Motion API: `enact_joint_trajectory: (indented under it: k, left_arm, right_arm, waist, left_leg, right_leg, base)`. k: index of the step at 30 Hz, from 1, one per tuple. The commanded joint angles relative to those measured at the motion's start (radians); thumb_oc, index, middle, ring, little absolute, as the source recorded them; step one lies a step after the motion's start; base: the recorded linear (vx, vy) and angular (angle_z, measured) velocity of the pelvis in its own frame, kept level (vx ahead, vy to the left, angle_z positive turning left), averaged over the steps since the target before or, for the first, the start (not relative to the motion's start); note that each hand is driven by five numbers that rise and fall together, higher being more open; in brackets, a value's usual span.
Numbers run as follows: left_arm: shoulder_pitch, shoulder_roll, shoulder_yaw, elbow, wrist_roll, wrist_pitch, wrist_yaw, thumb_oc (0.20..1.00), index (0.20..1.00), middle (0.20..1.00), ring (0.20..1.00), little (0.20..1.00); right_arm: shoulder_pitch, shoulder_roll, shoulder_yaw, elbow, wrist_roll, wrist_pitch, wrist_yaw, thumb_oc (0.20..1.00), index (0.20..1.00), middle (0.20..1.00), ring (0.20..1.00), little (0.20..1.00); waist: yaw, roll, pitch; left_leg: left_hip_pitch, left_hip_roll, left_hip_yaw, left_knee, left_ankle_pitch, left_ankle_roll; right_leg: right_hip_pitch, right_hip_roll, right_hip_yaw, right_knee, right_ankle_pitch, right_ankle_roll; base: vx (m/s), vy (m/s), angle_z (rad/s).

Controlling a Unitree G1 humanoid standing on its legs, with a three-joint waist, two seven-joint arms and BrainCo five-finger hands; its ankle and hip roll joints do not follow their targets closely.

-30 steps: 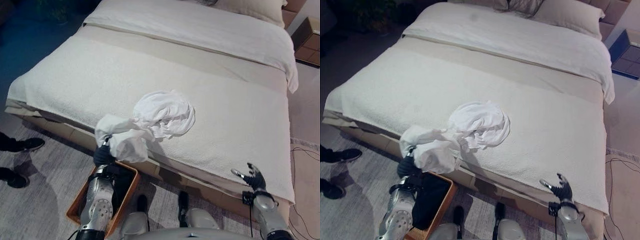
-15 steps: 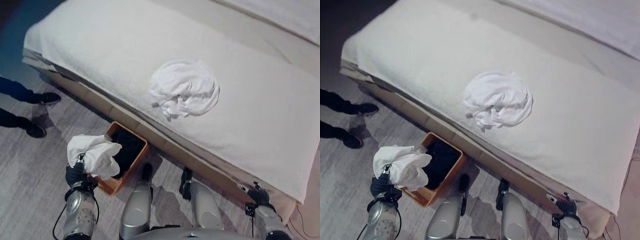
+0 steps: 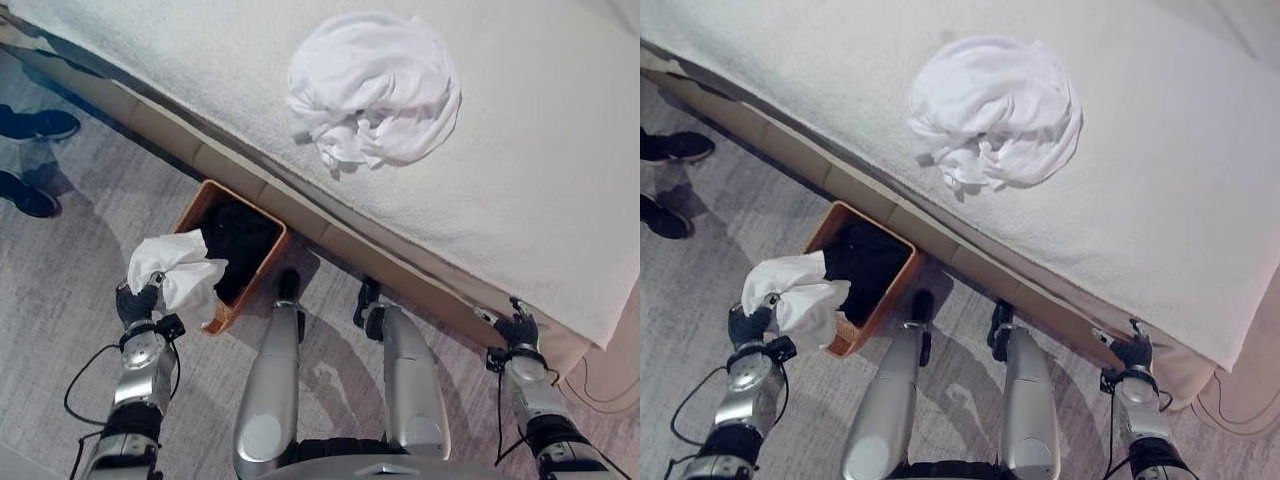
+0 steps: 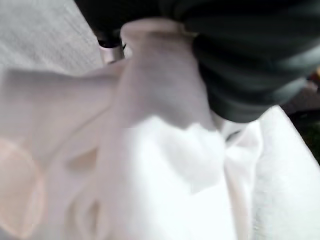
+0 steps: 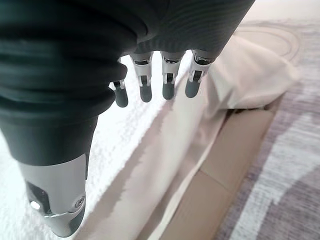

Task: Pick up clothes into the bucket

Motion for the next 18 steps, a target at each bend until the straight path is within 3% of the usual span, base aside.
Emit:
enact_joint_trajectory:
  k: [1,7,8,9,18]
  left_arm:
    - [0.025,0.058,0.022,-0.019,0.091,0.01,0.081,0.2,0.2,0.2,0.2,0.2]
    - [-0.007,0.07,0.017,-0.001,0.125,0.046,0.131,0.2,0.2,0.2,0.2,0.2]
    - [-0.012,0.078,0.014,0.011,0.134,0.059,0.134,0.432,0.432,0.432,0.432,0.432]
    - [-0.014,0.085,0.014,0.028,0.147,0.074,0.143,1.0,1.0,1.0,1.0,1.0]
    - [-0.031,0.078,-0.003,0.049,0.196,0.114,0.173,1.0,1.0,1.0,1.0,1.0]
  right_arm:
    - [0.009,-0.039,0.014,-0.021,0.046,-0.038,-0.044,1.0,1.0,1.0,1.0,1.0]
    - [-0.025,-0.045,0.037,-0.063,0.08,-0.042,-0.06,1.0,1.0,1.0,1.0,1.0]
    - [-0.03,-0.046,0.04,-0.065,0.082,-0.043,-0.061,1.0,1.0,1.0,1.0,1.0]
    - [-0.032,-0.047,0.043,-0.069,0.086,-0.043,-0.063,1.0,1.0,1.0,1.0,1.0]
    - [-0.084,-0.046,0.019,-0.194,0.09,-0.079,-0.108,1.0,1.0,1.0,1.0,1.0]
  waist:
    - [-0.013,-0.029,-0.014]
    - [-0.024,-0.039,-0.014]
    - [-0.027,-0.039,-0.014]
    - [-0.027,-0.04,-0.014]
    - [-0.04,-0.03,-0.014]
  left_leg:
    - [-0.024,-0.014,0.003,0.062,-0.056,0.023]
    - [-0.096,-0.012,0.015,0.103,-0.073,0.031]
    - [-0.101,-0.01,0.018,0.108,-0.077,0.032]
    - [-0.107,-0.01,0.02,0.115,-0.082,0.034]
    - [-0.113,-0.01,0.037,0.131,-0.103,0.047]
  right_leg:
    - [0.052,-0.04,0.047,0.004,-0.033,0.067]
    - [-0.018,-0.039,0.064,0.021,-0.033,0.073]
    - [-0.022,-0.039,0.066,0.02,-0.033,0.074]
    - [-0.028,-0.038,0.069,0.023,-0.034,0.075]
    - [-0.04,-0.04,0.085,0.028,-0.038,0.08]
  base:
    - [-0.02,0.05,-0.1]
    - [0.0,0.043,-0.08]
    - [0.01,0.061,-0.04]
    - [0.01,0.034,-0.02]
    - [0.02,0.049,-0.05]
